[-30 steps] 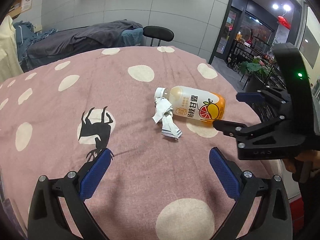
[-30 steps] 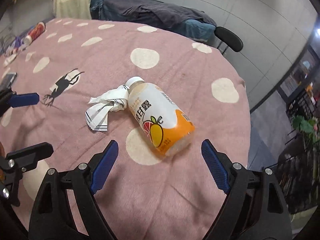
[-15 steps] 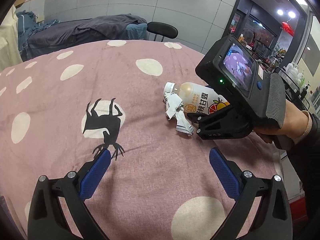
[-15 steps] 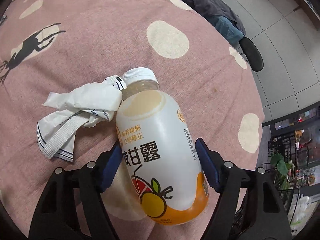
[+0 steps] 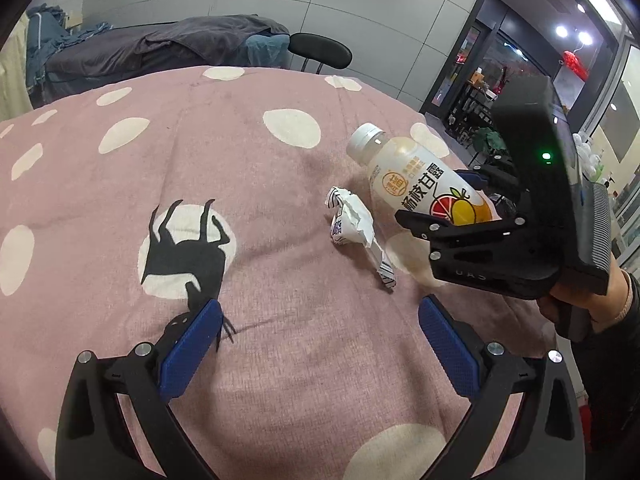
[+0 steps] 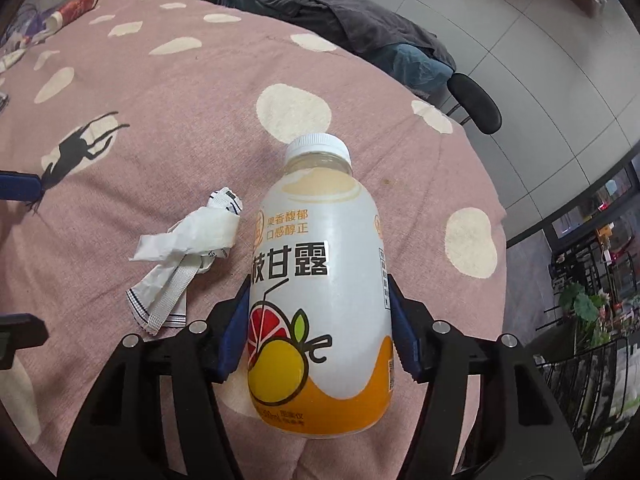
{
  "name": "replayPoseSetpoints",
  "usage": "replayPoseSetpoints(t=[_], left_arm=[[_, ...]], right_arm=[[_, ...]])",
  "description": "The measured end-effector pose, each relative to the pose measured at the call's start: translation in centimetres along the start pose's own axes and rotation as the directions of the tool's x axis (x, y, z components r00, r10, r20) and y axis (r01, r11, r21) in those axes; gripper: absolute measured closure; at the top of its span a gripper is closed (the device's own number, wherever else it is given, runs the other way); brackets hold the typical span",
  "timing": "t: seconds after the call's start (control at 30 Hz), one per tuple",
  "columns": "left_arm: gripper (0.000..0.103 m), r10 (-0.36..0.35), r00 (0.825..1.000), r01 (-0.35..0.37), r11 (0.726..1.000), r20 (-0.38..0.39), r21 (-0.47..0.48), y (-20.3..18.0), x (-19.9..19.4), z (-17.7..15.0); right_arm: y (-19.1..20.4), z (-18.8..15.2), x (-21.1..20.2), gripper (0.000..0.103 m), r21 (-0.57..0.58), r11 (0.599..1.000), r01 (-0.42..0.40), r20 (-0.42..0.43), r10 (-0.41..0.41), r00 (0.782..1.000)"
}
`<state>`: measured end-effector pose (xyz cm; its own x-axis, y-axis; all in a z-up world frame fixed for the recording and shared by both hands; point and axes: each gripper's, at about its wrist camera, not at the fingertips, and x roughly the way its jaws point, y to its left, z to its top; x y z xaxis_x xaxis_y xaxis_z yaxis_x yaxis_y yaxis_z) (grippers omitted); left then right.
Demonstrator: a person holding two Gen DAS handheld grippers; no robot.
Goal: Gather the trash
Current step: 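Grasp the white tissue with the left tool, then carry the bottle and tissue over the black bin and open both tools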
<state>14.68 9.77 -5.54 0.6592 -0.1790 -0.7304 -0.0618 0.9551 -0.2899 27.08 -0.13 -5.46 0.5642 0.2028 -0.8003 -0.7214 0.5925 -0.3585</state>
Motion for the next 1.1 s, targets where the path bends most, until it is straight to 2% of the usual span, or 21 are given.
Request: replayPoseSetpoints(t=[0.1,0.2,0.27,0.33,0.4,0.47,0.53,0.63,0.73,0.8,0.93,1.1], left_arm=[[0.006,0.006,1.000,-0.006,1.000,-0.015,0.018,-0.7,1.0,1.1],[0.006,-0.031,0.999,0.033,0.998,-0.034,0.056,-2.0,2.3,2.2],[0.007,-0.023,0.999,0.027,0.996,-0.046,0.085,-2.8,3.3,2.6],[0.015,0.009,0.998,-0.003,0.994,-0.058,0.108,-3.6,4.4,2.8],[0.020,0.000,0.997,0.008,0.994,-0.076,0.112,-3.9,5.3,3.0],[0.023,0.021,0.996,-0.010,0.992,-0.090,0.125,-4.3,5.9,3.1],[0.025,0.034,0.994,-0.019,0.990,-0.104,0.141,-4.6,6.4,3.0],[0.037,0.037,0.991,-0.018,0.989,-0.130,0.143,-4.7,6.9,3.0],[0.056,0.046,0.988,-0.025,0.988,-0.145,0.149,-5.1,7.0,2.9],[0.073,0.050,0.987,-0.028,0.989,-0.153,0.144,-5.0,7.0,2.8],[0.075,0.053,0.991,-0.035,0.989,-0.120,0.144,-5.6,5.8,2.4],[0.076,0.049,0.998,-0.042,0.980,-0.034,0.193,-7.7,2.9,2.0]], right_arm=[[-0.7,-0.7,-1.7,0.042,0.045,0.999,-0.010,0.029,0.008,1.000],[-0.9,-1.6,-3.1,0.042,0.082,0.997,-0.010,0.049,0.006,0.999],[-1.4,-2.1,-3.9,0.042,0.110,0.994,-0.007,0.064,0.000,0.998],[-1.9,-2.6,-4.7,0.042,0.140,0.990,0.009,0.075,-0.019,0.997],[-2.7,-3.1,-5.1,0.042,0.166,0.985,0.051,0.077,-0.064,0.995],[-3.8,-4.0,-5.9,0.042,0.214,0.976,0.029,0.090,-0.049,0.995],[-4.5,-5.0,-6.3,0.042,0.240,0.970,0.050,0.088,-0.073,0.993],[-5.8,-6.5,-6.6,0.042,0.298,0.953,0.059,0.081,-0.086,0.993],[-6.8,-8.0,-6.8,0.042,0.358,0.932,0.051,0.076,-0.084,0.994],[-7.1,-8.8,-7.0,0.041,0.387,0.921,0.049,0.079,-0.087,0.993],[-7.5,-10.3,-7.9,0.041,0.431,0.902,0.041,0.091,-0.089,0.992],[-8.0,-12.9,-9.2,0.041,0.493,0.869,0.031,0.112,-0.098,0.989]])
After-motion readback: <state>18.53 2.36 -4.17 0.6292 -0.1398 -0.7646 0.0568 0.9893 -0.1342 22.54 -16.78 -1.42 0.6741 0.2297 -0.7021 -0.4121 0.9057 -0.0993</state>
